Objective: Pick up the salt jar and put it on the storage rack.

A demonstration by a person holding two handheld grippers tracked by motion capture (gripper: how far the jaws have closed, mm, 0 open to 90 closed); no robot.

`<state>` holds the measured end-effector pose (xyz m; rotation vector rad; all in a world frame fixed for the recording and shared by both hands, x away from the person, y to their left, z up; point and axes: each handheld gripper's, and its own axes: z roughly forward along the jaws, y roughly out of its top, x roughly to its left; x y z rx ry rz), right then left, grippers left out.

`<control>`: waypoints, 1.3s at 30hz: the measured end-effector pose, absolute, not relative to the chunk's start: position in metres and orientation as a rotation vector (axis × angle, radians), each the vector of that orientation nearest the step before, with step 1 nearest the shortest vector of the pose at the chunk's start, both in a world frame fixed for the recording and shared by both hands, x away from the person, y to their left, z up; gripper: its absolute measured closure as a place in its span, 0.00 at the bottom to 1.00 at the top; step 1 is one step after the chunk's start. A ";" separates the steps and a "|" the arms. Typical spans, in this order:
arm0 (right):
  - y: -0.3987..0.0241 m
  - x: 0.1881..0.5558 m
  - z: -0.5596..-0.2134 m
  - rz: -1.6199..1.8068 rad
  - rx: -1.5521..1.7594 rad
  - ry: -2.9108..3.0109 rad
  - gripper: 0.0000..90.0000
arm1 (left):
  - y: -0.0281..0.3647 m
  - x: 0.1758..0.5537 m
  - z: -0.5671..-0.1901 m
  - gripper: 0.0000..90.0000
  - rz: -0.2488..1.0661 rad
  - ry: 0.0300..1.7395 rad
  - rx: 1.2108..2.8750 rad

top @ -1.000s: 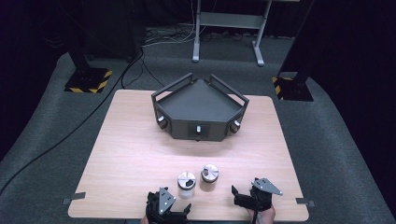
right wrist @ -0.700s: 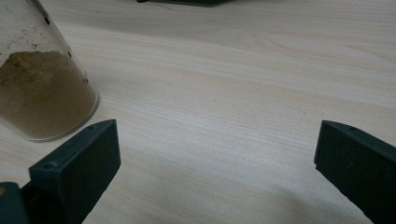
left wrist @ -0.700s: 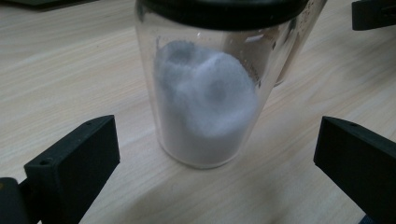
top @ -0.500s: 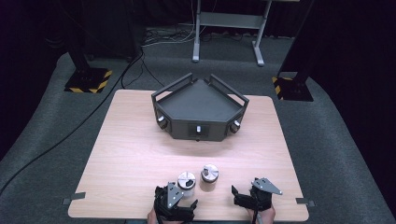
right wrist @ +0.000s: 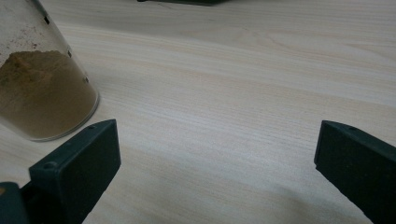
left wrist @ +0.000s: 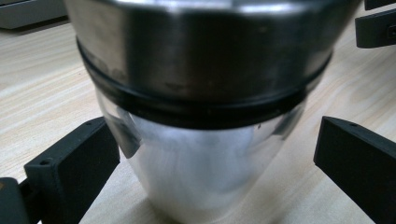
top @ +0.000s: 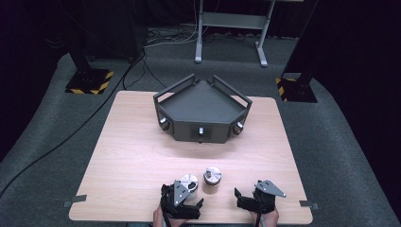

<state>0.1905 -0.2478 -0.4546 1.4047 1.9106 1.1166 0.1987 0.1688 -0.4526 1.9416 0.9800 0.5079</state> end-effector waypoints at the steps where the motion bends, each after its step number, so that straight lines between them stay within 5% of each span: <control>1: -0.248 0.191 -0.455 1.117 1.405 1.911 0.00 | 0.170 0.200 -0.453 0.01 0.498 0.972 1.941; 12: -0.247 0.190 -0.454 1.111 1.405 1.910 0.00 | 0.174 0.204 -0.458 0.33 0.503 0.986 1.909; 39: -0.248 0.190 -0.455 1.117 1.406 1.906 0.00 | 0.176 0.200 -0.458 0.35 0.511 0.970 1.900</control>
